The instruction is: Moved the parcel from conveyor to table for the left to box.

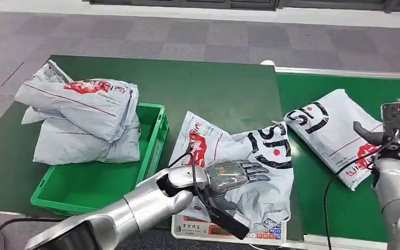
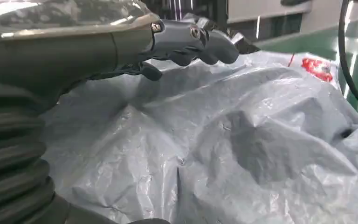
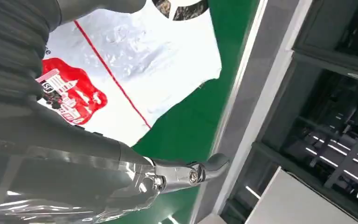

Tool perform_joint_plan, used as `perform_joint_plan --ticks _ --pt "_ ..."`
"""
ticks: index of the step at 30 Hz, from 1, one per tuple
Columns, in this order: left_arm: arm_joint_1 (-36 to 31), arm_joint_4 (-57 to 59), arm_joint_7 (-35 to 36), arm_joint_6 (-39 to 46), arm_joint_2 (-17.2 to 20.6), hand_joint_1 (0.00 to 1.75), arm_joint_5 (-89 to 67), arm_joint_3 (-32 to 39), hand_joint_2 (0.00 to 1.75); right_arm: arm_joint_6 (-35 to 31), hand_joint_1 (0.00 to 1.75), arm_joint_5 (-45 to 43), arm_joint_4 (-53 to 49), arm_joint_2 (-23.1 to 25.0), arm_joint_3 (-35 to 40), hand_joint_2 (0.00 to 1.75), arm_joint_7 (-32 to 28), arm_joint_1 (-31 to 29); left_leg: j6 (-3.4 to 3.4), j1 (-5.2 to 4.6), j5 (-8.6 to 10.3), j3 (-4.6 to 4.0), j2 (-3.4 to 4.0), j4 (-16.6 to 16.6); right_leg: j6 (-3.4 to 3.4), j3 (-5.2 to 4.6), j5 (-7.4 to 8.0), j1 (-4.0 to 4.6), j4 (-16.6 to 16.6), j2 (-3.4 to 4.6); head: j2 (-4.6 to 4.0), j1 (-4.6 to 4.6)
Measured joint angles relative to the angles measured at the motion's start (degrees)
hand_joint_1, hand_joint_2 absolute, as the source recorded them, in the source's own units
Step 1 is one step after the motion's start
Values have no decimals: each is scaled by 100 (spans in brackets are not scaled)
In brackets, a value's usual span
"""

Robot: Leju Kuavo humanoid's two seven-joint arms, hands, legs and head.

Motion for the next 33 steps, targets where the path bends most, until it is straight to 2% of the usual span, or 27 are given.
perform_joint_plan --ticks 9,24,25,33 --pt "-102 384 -44 127 -170 0 -133 -81 175 7 0 0 -2 -39 -90 175 -50 42 9 0 -4 20 0 0 7 28 -3 0 -1 -7 0 0" --pt "-157 522 -46 129 -234 0 -135 -98 175 -15 0 9 -2 -39 -90 175 -77 57 19 -3 3 30 -1 0 15 40 2 -3 -1 -10 0 0" --pt "-158 524 -46 129 -234 175 -135 -98 175 -15 0 9 -2 -39 -90 175 -76 58 19 -4 3 30 -1 0 15 40 3 -3 -1 -10 0 0" --pt "-156 658 -46 122 -243 175 -138 -153 175 -20 0 70 -2 -18 -90 175 -2 34 20 -4 3 30 -2 0 15 42 3 -3 -1 -11 0 0"
